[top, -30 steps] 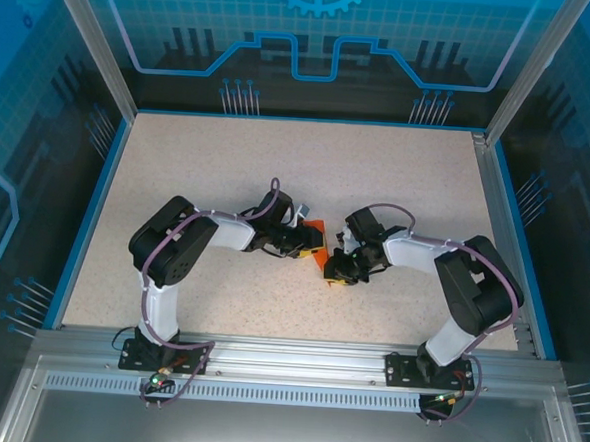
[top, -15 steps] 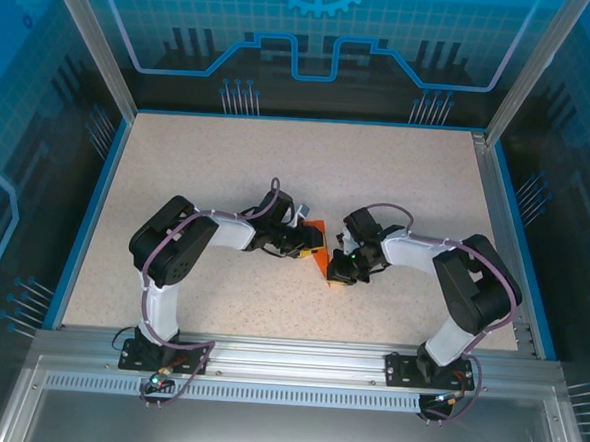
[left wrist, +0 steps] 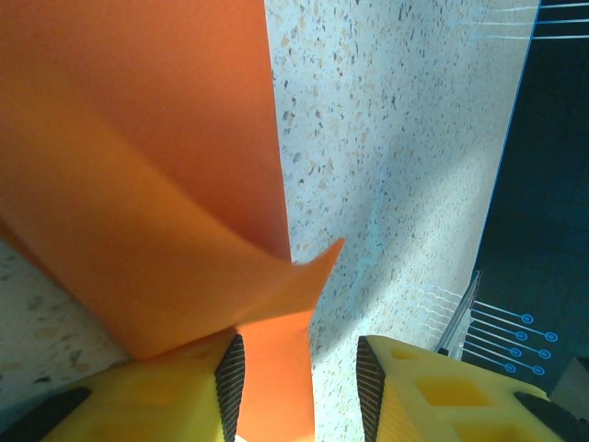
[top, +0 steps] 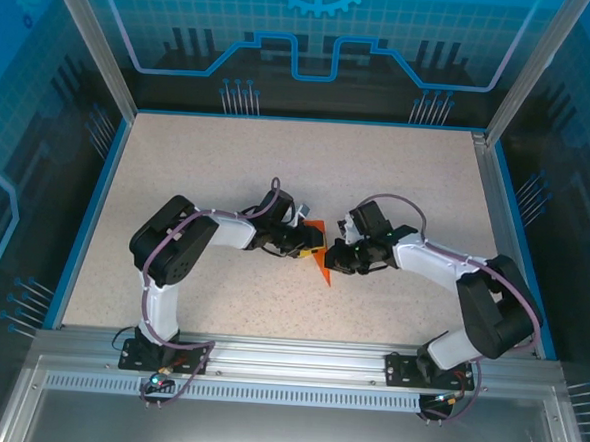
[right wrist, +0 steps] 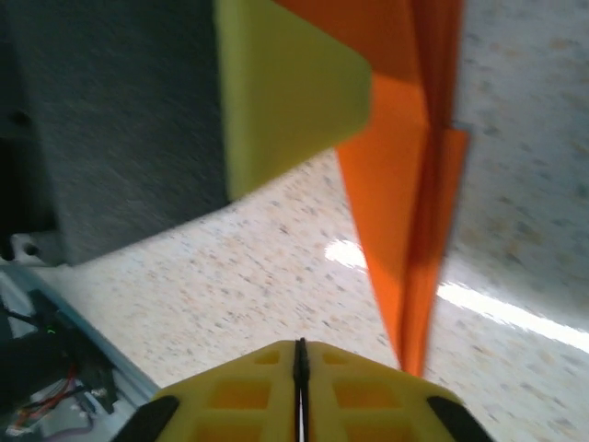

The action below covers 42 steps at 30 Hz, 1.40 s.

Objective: Fold a paper plane with a square sheet of paper (pick it up from the middle)
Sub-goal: Fold the wing for the fifth time at the center of the table.

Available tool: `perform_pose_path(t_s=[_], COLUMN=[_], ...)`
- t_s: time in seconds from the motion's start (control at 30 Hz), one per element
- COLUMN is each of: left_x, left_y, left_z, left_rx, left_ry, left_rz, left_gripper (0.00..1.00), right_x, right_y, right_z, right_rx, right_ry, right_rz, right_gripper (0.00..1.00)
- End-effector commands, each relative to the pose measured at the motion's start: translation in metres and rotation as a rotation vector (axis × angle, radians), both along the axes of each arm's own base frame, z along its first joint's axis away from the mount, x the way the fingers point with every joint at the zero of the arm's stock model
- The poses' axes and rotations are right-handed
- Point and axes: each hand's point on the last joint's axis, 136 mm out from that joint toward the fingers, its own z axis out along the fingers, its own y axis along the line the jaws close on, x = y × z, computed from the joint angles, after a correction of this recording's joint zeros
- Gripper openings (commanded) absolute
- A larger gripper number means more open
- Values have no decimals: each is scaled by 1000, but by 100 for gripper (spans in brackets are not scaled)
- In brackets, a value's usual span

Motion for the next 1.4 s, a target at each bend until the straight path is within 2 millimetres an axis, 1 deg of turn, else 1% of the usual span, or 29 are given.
perform_pose_path(t_s=[0.0, 0.13, 0.2, 0.33, 0.5, 0.57, 0.77, 0.83, 0.97, 1.17, 1.27, 1.3, 1.37], left_x=[-14, -14, -14, -15, -14, -14, -14, -14, -13, -13, -13, -13, -13], left_y=[10, 11, 10, 11, 11, 11, 12, 12, 11, 11, 11, 11, 10], left_z=[-33, -34, -34, -34, -35, -35, -36, -37, -37, -36, -37, -37, -36], left_rx=[88, 89, 89, 91, 93, 95, 100, 99, 95, 95, 94, 94, 93], left_ry=[73, 75, 75, 75, 76, 75, 80, 79, 82, 80, 79, 80, 78], left_rz=[-6, -7, -7, -7, -7, -9, -5, -5, -5, -7, -7, -8, -7], left_gripper=[41, 41, 41, 41, 41, 41, 41, 41, 40, 40, 40, 40, 40], right_x=[2, 6, 4, -8, -24, -23, -14, -17, -28, -42, -47, -47, -43], right_y=[17, 19, 11, -6, -17, -14, 0, 0, -5, -28, -32, -30, -26], right_z=[-10, -25, -36, -57, -81, -78, -32, -27, -39, -72, -79, -77, -68], right_rx=[102, 91, 45, -43, -53, -19, 78, 92, 64, -73, -82, -70, -47], right_ry=[45, 64, 79, 114, 185, 185, 85, 75, 116, 183, 205, 207, 186], right_rz=[-7, -14, -23, -22, -35, -41, 1, 15, 31, 7, -3, -2, -6], right_gripper=[6, 5, 4, 5, 6, 7, 8, 9, 10, 9, 10, 10, 10])
